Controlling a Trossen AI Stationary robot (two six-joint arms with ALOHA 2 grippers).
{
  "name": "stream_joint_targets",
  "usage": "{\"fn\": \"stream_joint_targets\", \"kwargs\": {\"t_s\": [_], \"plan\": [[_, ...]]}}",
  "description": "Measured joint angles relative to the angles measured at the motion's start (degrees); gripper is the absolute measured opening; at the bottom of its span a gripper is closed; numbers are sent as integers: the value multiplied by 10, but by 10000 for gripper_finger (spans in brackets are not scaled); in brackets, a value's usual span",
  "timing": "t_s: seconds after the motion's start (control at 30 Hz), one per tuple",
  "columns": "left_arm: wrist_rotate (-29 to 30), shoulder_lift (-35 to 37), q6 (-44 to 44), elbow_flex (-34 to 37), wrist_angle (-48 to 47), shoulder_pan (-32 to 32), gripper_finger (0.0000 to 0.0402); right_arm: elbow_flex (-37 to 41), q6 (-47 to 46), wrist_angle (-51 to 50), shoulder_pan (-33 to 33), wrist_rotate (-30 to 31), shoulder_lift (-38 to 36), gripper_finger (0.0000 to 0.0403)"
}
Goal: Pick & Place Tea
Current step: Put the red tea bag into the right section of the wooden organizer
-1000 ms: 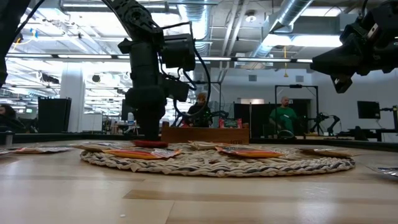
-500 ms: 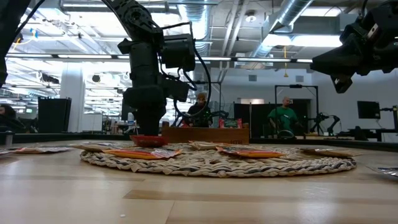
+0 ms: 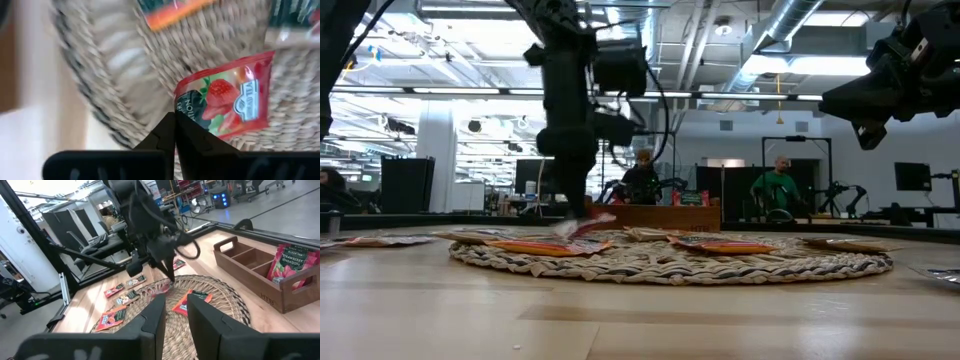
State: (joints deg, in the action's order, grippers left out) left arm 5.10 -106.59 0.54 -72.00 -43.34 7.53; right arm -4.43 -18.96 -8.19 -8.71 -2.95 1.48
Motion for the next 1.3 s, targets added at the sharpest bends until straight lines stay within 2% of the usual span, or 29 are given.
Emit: {"fn": "stream_joint_targets", "kwargs": {"t_s": [0.3,0.6,0.83,0.97,1.13,1.3], "plan": [[62,1,-51,-123,-89,0,0,0,0,0,0,0,0,72],[116,2,-103,-202,-132,0,0,0,1,0,0,0,0,72],[152,3,-149,-265,-136,0,0,0,1,-1,0,0,0,72],[186,3,-207,-295,-121,4,0,0,1,-1,0,0,0,72],[208,3,-270,-302,-78,15,0,0,1,-1,0,0,0,72],[212,3,-277,-302,-60,24,0,0,-1,1,0,0,0,72]]}}
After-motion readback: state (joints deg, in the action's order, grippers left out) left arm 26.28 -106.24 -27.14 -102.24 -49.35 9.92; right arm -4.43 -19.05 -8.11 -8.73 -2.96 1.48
